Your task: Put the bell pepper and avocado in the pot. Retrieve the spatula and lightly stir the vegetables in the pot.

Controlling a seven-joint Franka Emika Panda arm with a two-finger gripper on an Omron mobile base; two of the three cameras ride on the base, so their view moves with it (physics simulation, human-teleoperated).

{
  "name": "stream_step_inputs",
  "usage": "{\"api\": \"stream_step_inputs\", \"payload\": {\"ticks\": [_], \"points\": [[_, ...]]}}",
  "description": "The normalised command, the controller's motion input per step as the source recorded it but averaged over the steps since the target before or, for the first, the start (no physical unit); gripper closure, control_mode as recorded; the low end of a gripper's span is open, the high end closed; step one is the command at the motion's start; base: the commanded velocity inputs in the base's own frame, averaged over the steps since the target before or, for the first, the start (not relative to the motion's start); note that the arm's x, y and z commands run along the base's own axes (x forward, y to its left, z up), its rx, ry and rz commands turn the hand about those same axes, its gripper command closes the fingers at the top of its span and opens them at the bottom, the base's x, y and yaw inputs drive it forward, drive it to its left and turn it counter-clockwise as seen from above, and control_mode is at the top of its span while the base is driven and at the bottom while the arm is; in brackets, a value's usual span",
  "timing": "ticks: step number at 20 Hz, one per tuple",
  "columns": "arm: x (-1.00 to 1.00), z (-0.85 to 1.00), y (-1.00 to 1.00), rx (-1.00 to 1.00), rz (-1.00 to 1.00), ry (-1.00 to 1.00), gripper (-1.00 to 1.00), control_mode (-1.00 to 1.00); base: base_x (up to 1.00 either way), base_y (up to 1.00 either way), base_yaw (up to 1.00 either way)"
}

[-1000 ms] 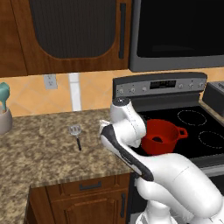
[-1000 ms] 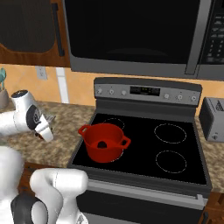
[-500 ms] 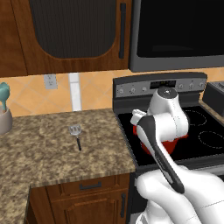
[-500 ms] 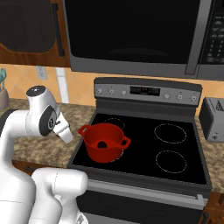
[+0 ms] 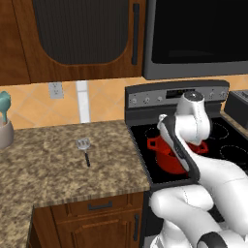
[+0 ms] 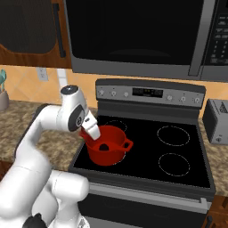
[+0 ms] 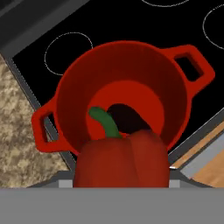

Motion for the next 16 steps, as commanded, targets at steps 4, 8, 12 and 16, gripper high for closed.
{"api": "stream_step_inputs", "payload": {"ticks": [4,8,12,16], "points": [[0.65,-0.49,-0.35,-0.15,0.0,0.13,1.0,-1.0,0.0,0.0,0.0],[0.44,-0.6,-0.36,-0.14,0.0,0.13,1.0,-1.0,0.0,0.0,0.0],[0.17,-0.48,-0.45,-0.04,0.0,0.01,1.0,-1.0,0.0,0.0,0.0],[0.0,-0.4,-0.22,0.0,0.0,0.0,1.0,-1.0,0.0,0.0,0.0]]}}
